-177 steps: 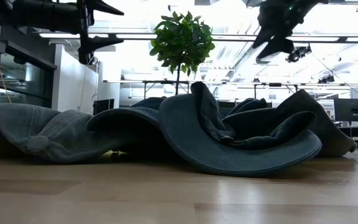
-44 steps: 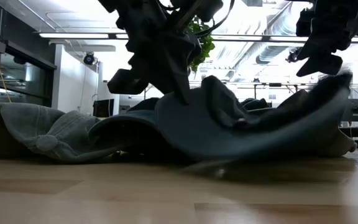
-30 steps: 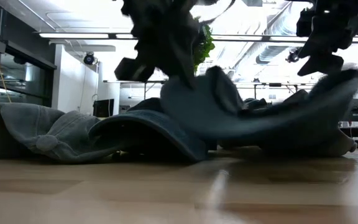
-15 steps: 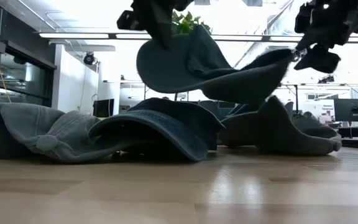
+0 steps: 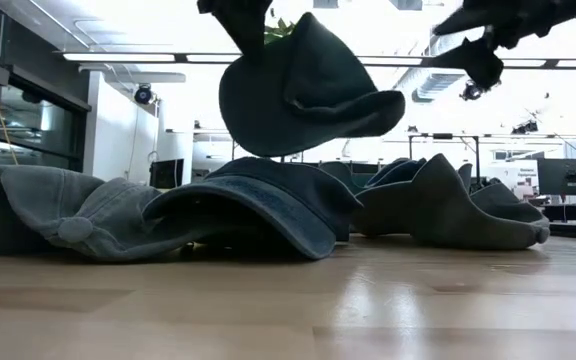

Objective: Pick & Place hat
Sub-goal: Put the right blue cap into the blue bin

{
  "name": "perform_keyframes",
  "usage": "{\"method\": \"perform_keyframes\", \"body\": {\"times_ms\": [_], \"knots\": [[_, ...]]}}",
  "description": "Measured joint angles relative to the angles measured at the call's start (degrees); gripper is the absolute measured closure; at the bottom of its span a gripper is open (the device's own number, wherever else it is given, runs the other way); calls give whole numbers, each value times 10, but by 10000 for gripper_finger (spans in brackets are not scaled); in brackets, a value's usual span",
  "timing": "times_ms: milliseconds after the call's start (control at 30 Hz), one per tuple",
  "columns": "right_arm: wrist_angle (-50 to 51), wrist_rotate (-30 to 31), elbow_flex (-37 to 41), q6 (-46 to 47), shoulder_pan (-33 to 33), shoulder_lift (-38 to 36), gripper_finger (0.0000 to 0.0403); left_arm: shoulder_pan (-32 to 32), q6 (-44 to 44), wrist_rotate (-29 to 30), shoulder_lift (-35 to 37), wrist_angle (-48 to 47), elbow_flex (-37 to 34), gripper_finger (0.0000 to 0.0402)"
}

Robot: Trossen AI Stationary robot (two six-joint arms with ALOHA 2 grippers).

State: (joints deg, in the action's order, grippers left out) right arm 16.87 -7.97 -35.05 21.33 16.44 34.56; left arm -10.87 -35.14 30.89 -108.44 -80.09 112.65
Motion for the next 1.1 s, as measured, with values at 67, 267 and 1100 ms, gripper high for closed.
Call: {"method": "perform_keyframes", "body": {"times_ms": [67, 267, 1100], "knots": [[-25, 41, 0, 65, 5, 4, 155, 0, 11, 35, 0, 0, 3, 398], [-54, 59, 0, 269, 26, 28, 155, 0, 95, 177, 0, 9, 3, 398], [-253, 13, 0, 608, 34, 83, 155, 0, 535, 435, -2, 190, 2, 398]]}}
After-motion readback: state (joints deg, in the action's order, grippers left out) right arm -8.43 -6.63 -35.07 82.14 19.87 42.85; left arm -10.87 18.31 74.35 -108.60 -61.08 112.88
